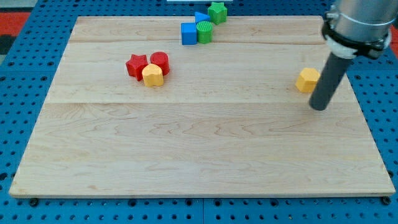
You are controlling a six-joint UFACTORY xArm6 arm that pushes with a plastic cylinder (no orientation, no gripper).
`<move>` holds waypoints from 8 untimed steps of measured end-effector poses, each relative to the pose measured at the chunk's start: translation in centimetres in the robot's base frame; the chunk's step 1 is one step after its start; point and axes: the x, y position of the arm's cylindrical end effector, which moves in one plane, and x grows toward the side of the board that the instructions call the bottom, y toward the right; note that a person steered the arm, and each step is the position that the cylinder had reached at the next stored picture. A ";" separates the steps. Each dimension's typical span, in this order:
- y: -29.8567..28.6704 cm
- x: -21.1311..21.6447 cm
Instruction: Move yellow hexagon to the left of the yellow heart
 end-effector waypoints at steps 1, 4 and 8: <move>0.9 -4.6; -3.3 -8.6; -15.1 -10.3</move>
